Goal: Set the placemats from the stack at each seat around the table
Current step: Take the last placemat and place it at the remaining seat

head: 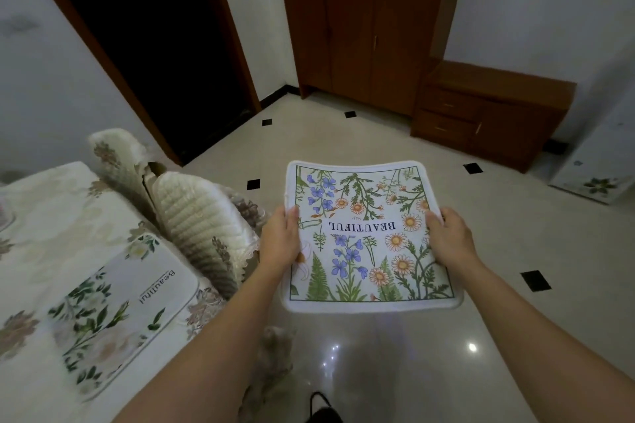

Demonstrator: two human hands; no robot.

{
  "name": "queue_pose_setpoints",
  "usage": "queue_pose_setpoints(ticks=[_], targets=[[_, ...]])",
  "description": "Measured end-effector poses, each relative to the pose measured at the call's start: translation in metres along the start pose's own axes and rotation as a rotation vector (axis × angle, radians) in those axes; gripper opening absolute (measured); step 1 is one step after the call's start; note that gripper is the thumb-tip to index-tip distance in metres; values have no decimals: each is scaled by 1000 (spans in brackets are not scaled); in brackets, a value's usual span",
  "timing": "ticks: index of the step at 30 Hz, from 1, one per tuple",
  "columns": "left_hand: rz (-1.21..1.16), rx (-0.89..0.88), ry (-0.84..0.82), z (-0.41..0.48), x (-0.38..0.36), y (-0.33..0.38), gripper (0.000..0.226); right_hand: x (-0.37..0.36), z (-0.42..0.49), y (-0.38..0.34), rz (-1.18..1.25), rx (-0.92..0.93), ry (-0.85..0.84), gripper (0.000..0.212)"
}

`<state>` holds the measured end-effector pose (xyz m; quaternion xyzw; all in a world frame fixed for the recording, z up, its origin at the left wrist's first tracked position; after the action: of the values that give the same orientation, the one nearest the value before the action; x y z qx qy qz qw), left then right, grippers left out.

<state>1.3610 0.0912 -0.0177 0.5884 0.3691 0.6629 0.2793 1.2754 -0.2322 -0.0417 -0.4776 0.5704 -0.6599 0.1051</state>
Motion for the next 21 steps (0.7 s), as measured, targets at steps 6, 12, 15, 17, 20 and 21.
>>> queue_pose_setpoints(ticks=[6,12,15,17,20,21], targets=[[-9,32,9,55,-28,3,29,-33,62,-13,-35,15,-40,23],[-67,76,11,141,-68,-5,32,-84,145,-52,-90,84,-83,19],[-75,90,48,200,-75,-4,30,-116,195,-81,-97,90,-99,20],[-73,90,81,237,-73,1,29,-139,227,-104,-118,111,-105,21],[-77,114,114,297,-72,4,29,-179,276,-137,-129,128,-127,18],[-75,115,121,307,-71,7,28,-186,283,-146,-126,142,-130,18]])
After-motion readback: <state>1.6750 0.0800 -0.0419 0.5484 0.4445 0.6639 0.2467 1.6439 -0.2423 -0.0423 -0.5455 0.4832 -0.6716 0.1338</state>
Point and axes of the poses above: each hand's wrist, its own z-axis towards the middle knuckle, its own x-axis out of the back of the hand, y = z × x, the point moved 9 cm from there along z, towards the middle knuckle, and after that the axes turned 8 degrees about y, right-handed, at the moved point
